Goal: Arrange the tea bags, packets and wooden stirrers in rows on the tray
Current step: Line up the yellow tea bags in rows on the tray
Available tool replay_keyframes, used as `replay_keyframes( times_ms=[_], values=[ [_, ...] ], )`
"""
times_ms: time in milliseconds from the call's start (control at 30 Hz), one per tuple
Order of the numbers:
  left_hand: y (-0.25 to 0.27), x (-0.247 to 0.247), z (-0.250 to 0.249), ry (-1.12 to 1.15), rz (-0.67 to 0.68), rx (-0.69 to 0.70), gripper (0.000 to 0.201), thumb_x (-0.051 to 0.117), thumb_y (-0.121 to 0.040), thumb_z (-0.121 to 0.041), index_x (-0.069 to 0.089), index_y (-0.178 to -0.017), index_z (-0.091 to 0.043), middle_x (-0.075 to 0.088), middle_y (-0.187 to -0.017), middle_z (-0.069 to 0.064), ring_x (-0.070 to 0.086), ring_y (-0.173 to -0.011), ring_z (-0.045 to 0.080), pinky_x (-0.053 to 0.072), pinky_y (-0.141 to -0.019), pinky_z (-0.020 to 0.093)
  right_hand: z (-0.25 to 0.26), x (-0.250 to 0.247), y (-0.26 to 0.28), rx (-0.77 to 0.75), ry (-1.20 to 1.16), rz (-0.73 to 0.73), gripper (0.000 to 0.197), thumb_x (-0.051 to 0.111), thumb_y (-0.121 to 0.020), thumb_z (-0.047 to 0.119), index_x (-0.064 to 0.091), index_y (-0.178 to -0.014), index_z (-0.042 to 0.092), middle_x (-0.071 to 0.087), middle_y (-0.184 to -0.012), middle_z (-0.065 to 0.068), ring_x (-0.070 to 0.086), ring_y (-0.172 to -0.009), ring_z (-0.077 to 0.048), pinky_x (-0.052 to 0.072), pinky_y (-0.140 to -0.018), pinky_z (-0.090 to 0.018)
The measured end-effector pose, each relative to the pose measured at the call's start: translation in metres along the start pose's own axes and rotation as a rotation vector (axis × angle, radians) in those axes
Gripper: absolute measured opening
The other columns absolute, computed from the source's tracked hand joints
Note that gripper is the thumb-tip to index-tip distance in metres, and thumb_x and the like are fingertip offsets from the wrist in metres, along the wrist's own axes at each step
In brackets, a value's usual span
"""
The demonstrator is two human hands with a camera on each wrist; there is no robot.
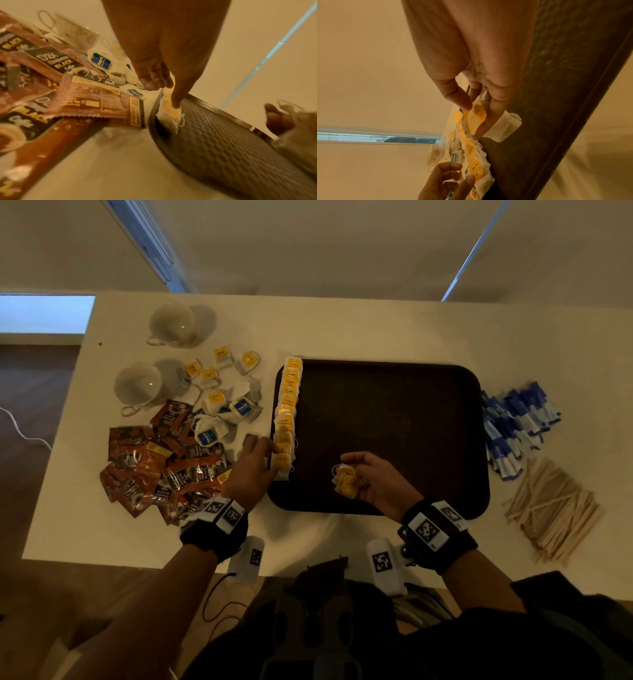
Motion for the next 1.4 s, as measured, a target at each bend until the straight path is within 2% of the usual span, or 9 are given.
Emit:
replay_keyframes(
  times_ms=[167,367,467,600,733,867,1133,1267,1400],
  values=[
    [0.018,0.021,-0.007,-0.131,0.131,0.071,0.027,0.061,-0.086,-0.012,0.054,-0.111,-0.008,0.050,-0.105,0.010,0.048,-0.090,0.022,0.039,-0.073,0.029,-0.001,0.003,0.000,0.005,-0.021,0.008,0.023,0.036,-0.097,0.000,0.052,-0.110,0.010,0.057,-0.108,-0.013,0.062,-0.096,-0.026,0.051,-0.090,-0.041],
    [0.009,0.023,-0.005,-0.138,0.147,-0.022,0.025,0.056,-0.090,-0.018,0.052,-0.112,-0.006,0.052,-0.104,0.013,0.050,-0.090,0.025,0.037,-0.072,0.030,0.000,0.007,0.002,0.008,-0.023,0.029,0.024,0.035,-0.097,0.000,0.051,-0.110,0.011,0.056,-0.110,-0.013,0.062,-0.095,-0.025,0.051,-0.088,-0.039],
    [0.010,0.015,-0.018,-0.086,0.114,-0.003,0.022,0.061,-0.087,-0.019,0.055,-0.107,-0.011,0.049,-0.101,0.004,0.053,-0.090,0.023,0.038,-0.072,0.027,0.001,0.007,0.004,0.013,-0.040,0.029,0.027,0.031,-0.097,-0.001,0.051,-0.113,0.010,0.055,-0.112,-0.015,0.062,-0.096,-0.026,0.052,-0.085,-0.038],
    [0.022,-0.005,-0.073,0.124,0.037,0.145,0.015,0.064,-0.086,-0.019,0.059,-0.100,-0.015,0.047,-0.098,-0.007,0.048,-0.084,0.007,0.038,-0.069,0.013,0.001,0.006,0.003,0.021,-0.078,0.013,0.034,0.029,-0.092,-0.004,0.051,-0.116,0.007,0.055,-0.113,-0.018,0.060,-0.099,-0.030,0.049,-0.091,-0.042],
    [0.036,0.012,-0.119,0.098,0.133,0.342,0.022,0.063,-0.085,-0.026,0.060,-0.106,-0.017,0.051,-0.103,-0.001,0.048,-0.093,0.010,0.042,-0.076,0.017,0.001,0.009,0.004,0.013,-0.032,0.007,0.034,0.034,-0.093,0.002,0.052,-0.122,0.005,0.056,-0.116,-0.019,0.059,-0.097,-0.026,0.050,-0.090,-0.040],
    [0.037,0.023,-0.125,-0.003,0.108,0.357,0.029,0.065,-0.084,-0.027,0.061,-0.110,-0.014,0.050,-0.105,0.005,0.041,-0.093,0.010,0.032,-0.071,0.010,0.003,0.011,0.005,-0.006,0.028,0.007,0.032,0.036,-0.096,0.009,0.053,-0.123,0.004,0.061,-0.110,-0.015,0.060,-0.099,-0.026,0.047,-0.096,-0.045],
    [0.034,0.033,-0.122,0.014,0.189,0.315,0.013,0.064,-0.085,-0.022,0.061,-0.097,-0.015,0.047,-0.100,-0.003,0.039,-0.092,0.008,0.031,-0.069,0.011,-0.002,0.006,0.005,0.037,0.123,-0.025,0.031,0.034,-0.098,0.003,0.051,-0.125,0.004,0.061,-0.102,-0.009,0.063,-0.086,-0.016,0.056,-0.067,-0.026],
    [0.042,0.035,-0.124,0.046,0.242,0.334,0.010,0.065,-0.083,-0.019,0.061,-0.093,-0.017,0.042,-0.098,-0.011,0.035,-0.090,0.005,0.027,-0.070,0.008,-0.003,0.000,0.004,0.047,0.073,-0.070,0.031,0.036,-0.097,0.000,0.051,-0.124,0.006,0.056,-0.107,-0.011,0.059,-0.089,-0.020,0.055,-0.069,-0.033],
    [0.054,0.027,-0.119,0.084,0.242,0.339,0.010,0.067,-0.082,-0.022,0.059,-0.087,-0.019,0.050,-0.091,-0.010,0.041,-0.083,0.008,0.031,-0.068,0.012,-0.007,-0.006,0.002,0.074,0.007,-0.108,0.028,0.042,-0.095,-0.001,0.054,-0.119,0.008,0.055,-0.111,-0.012,0.057,-0.093,-0.023,0.054,-0.070,-0.037]
  ],
)
Point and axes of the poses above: each hand's wrist, its own y-axis away from the middle knuckle, its own x-axis out of the palm, z = x × y, the point moved 10 cm from there along -y, towards the middle knuckle
